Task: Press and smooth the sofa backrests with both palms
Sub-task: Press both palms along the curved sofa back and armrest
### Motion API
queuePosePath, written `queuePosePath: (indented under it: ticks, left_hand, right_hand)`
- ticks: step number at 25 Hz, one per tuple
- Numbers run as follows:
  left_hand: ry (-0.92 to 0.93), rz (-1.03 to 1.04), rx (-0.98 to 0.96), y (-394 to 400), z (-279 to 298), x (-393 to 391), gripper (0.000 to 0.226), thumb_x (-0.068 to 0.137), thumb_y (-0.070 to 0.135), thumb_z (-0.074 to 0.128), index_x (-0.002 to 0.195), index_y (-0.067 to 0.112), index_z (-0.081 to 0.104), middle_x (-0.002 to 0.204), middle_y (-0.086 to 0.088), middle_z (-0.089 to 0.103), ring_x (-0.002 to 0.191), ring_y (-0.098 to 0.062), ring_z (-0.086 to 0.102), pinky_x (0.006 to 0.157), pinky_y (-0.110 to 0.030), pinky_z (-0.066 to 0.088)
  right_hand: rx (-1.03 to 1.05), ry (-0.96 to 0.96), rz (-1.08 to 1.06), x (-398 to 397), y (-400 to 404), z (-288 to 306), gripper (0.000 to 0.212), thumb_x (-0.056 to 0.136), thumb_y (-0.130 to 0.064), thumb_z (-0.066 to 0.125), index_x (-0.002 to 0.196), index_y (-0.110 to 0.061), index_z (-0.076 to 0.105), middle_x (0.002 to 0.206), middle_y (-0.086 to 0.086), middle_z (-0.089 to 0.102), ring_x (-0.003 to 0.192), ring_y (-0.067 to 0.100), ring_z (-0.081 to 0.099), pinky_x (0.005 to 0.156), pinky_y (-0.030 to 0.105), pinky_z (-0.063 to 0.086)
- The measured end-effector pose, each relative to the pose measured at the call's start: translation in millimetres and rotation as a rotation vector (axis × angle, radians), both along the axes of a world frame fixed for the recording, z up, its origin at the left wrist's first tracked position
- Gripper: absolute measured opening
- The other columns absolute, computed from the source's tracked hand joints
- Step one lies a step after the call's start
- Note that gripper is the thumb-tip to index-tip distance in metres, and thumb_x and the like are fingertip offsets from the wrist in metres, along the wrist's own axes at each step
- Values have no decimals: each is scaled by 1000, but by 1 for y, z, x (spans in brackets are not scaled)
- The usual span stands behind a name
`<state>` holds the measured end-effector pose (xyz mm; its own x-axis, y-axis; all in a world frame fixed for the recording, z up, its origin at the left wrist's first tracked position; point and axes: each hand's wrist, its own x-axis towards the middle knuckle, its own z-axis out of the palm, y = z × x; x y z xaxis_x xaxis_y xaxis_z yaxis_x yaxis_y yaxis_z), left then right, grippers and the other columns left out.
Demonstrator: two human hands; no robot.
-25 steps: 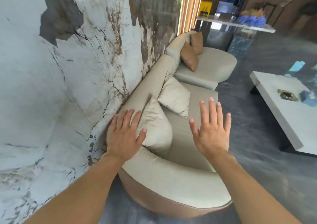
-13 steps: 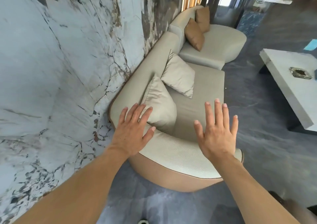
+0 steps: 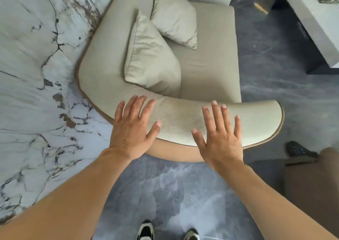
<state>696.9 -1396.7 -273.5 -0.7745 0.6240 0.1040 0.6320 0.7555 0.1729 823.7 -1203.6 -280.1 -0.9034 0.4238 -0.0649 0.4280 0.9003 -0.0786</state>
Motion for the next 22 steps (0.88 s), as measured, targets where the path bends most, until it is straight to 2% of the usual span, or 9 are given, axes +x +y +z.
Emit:
queuePosePath:
  ticks: [3, 5, 9, 13, 16, 22]
  left_hand:
    - [3, -23, -5, 1, -35, -15, 67, 89, 52, 30, 144, 14, 36, 150, -13, 38, 141, -33, 27, 115, -54, 15]
    - [21, -38, -6, 6, -54, -25, 66, 89, 52, 31, 143, 15, 38, 149, -11, 39, 140, -33, 28, 115, -54, 16]
    - [31, -55, -15, 21, -76, -37, 65, 89, 52, 31, 143, 17, 38, 152, -6, 37, 142, -30, 25, 116, -54, 13]
    - [93, -41, -5, 25, -88, -42, 62, 87, 50, 36, 139, 17, 45, 148, -7, 44, 138, -32, 34, 113, -60, 19]
    - [119, -36, -9, 28, -87, -43, 60, 86, 49, 40, 137, 17, 49, 145, -7, 48, 136, -33, 37, 112, -61, 19]
    - [108, -17, -34, 45, -84, -60, 62, 85, 50, 40, 137, 18, 49, 145, -8, 47, 136, -34, 37, 112, -62, 18]
  right_hand:
    - [-2, -36, 16, -18, -12, -41, 76, 86, -66, -5, 152, -28, -7, 163, -3, -11, 147, 19, -14, 116, 48, -12]
    - [-9, -32, 11, -32, -15, -61, 78, 86, -67, -4, 152, -27, -2, 163, -3, -6, 148, 19, -10, 117, 49, -10]
    - [52, 96, 0, -41, -15, -81, 73, 91, -64, 9, 151, -23, 21, 160, 1, 23, 148, 23, 14, 118, 52, 6]
    - [132, 282, 18, -43, -12, -93, 65, 94, -57, 28, 145, -18, 40, 150, 7, 44, 139, 28, 37, 112, 55, 25]
    - [210, 332, 51, -44, -6, -95, 64, 92, -56, 34, 141, -17, 46, 146, 7, 48, 135, 29, 43, 107, 55, 33]
    - [221, 316, 67, -64, 12, -91, 66, 91, -56, 32, 141, -15, 46, 146, 8, 48, 135, 30, 44, 105, 55, 34]
